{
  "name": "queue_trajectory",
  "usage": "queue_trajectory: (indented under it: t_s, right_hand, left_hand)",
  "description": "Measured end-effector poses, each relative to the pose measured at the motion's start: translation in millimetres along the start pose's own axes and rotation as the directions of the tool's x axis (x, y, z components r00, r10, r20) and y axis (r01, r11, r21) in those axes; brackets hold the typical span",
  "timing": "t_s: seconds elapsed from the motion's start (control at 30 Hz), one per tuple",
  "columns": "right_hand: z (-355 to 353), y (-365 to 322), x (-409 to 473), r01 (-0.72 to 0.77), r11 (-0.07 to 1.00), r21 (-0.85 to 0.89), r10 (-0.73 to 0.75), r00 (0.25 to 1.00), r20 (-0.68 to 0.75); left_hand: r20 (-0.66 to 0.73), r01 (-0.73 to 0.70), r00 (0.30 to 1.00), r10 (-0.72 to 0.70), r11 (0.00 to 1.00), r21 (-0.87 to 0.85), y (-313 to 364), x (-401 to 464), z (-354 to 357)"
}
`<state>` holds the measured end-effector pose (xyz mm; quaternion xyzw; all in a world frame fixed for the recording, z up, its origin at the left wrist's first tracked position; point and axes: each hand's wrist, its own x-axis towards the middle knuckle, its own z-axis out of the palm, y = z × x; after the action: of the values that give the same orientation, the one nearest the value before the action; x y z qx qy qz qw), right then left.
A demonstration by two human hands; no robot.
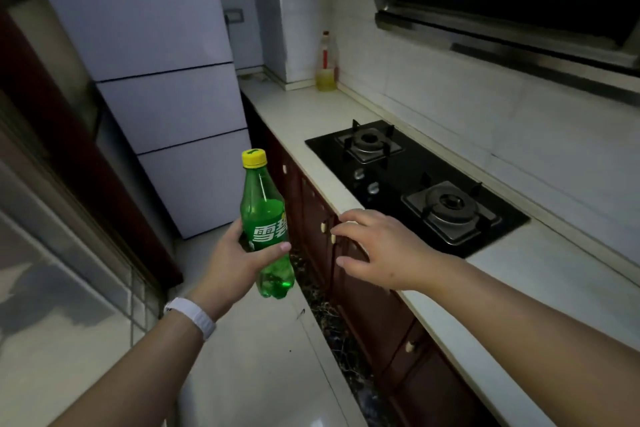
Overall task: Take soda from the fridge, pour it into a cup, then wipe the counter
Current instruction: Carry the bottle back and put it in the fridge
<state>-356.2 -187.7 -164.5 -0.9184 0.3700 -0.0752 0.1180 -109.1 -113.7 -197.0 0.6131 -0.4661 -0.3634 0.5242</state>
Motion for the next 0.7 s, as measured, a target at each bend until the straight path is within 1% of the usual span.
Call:
queue_trajectory:
  t_s: [0.1, 0.37, 0.5, 0.7]
  right_hand:
    - [6.4, -7.0, 29.6, 0.053, 0.999, 0.003, -0.053, 0.999, -0.001]
    - [23.6, -3.0, 116.7, 0.193, 0.980, 0.041, -0.195, 0.981, 0.027]
    - [27.3, 9.1, 174.0, 0.261, 0.963, 0.071, -0.262, 0.965, 0.000]
    - [15.8, 43.8, 255.8, 0.307, 0.947, 0.091, -0.307, 0.952, -0.018]
  left_hand:
    - [-0.080, 0.007, 0.997, -0.007, 1.000, 0.004, -4.4, 7.6, -19.7]
    - [-0.223, 0.039, 0.974, -0.032, 0.999, 0.027, -17.1, 54.7, -57.4]
    - [-0.266, 0.052, 0.963, -0.034, 0.997, 0.058, -18.2, 93.1, -64.5]
    - [-0.296, 0.052, 0.955, -0.023, 0.994, 0.091, -2.3, 177.1, -69.5]
